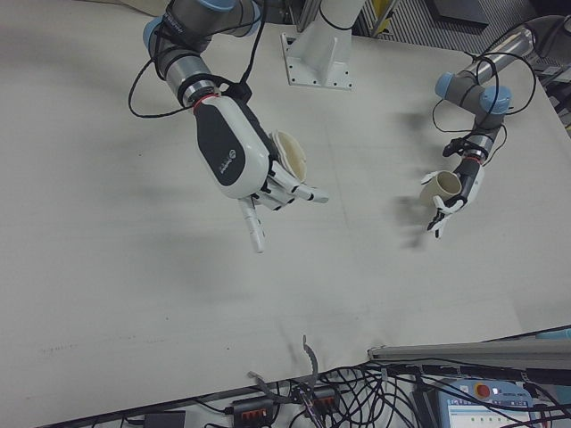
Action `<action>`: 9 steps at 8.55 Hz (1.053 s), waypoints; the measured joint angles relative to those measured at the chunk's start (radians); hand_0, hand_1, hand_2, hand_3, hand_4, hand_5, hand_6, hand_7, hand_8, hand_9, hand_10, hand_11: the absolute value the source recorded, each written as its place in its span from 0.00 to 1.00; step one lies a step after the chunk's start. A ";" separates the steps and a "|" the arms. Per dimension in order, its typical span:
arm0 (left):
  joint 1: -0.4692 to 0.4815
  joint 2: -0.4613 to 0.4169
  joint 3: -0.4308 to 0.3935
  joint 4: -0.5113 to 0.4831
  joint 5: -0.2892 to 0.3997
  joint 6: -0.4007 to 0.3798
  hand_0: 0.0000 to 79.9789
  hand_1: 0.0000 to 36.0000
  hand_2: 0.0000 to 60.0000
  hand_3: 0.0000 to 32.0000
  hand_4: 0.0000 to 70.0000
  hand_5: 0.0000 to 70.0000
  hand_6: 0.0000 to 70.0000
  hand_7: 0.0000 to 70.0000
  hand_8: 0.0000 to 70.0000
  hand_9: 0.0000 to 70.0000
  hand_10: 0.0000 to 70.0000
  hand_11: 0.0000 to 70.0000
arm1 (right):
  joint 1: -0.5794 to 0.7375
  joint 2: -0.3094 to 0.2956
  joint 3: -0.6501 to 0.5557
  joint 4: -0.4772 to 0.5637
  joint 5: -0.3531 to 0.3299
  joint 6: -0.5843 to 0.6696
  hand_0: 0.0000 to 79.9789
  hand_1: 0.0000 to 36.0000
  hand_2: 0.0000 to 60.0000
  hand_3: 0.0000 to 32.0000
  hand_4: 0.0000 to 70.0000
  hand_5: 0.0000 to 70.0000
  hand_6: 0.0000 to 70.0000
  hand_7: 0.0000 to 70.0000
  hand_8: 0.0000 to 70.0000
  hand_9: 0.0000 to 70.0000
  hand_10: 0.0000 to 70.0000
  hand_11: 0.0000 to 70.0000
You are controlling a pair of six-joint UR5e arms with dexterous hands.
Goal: Pour water
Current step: 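Carry both cups toward the table center, right cup raised higher, then tilt the right-held cup over the left-held cup's opening to pour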
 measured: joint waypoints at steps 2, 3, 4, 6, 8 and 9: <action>0.077 -0.109 0.056 0.023 -0.001 0.023 1.00 1.00 1.00 0.00 0.45 1.00 0.20 0.17 0.03 0.01 0.06 0.15 | 0.011 0.133 0.056 -0.114 0.009 -0.131 1.00 1.00 1.00 0.00 0.47 0.36 0.95 1.00 0.61 0.84 0.00 0.06; 0.111 -0.177 0.102 0.030 -0.001 0.026 1.00 1.00 1.00 0.00 0.45 1.00 0.20 0.17 0.03 0.01 0.06 0.15 | 0.009 0.205 0.082 -0.171 0.018 -0.227 1.00 1.00 1.00 0.00 0.52 0.35 0.95 1.00 0.57 0.79 0.00 0.05; 0.135 -0.251 0.158 0.036 -0.002 0.028 1.00 1.00 1.00 0.00 0.45 1.00 0.21 0.17 0.03 0.01 0.06 0.15 | -0.007 0.266 0.097 -0.216 0.023 -0.317 1.00 1.00 1.00 0.00 0.55 0.34 0.94 1.00 0.53 0.74 0.00 0.00; 0.161 -0.386 0.245 0.049 -0.002 0.028 1.00 1.00 1.00 0.00 0.46 1.00 0.22 0.19 0.04 0.02 0.06 0.15 | -0.093 0.329 0.105 -0.259 0.054 -0.510 1.00 1.00 1.00 0.00 0.55 0.32 0.84 1.00 0.46 0.65 0.00 0.00; 0.152 -0.468 0.260 0.082 -0.003 0.018 1.00 1.00 1.00 0.00 0.46 1.00 0.22 0.19 0.04 0.02 0.05 0.14 | -0.228 0.337 0.105 -0.266 0.138 -0.719 1.00 1.00 1.00 0.00 0.49 0.31 0.73 1.00 0.39 0.56 0.00 0.00; 0.136 -0.504 0.255 0.113 -0.002 0.003 1.00 1.00 1.00 0.00 0.46 1.00 0.22 0.19 0.04 0.02 0.05 0.14 | -0.285 0.335 0.103 -0.266 0.183 -0.797 1.00 1.00 1.00 0.00 0.48 0.31 0.71 1.00 0.38 0.54 0.00 0.00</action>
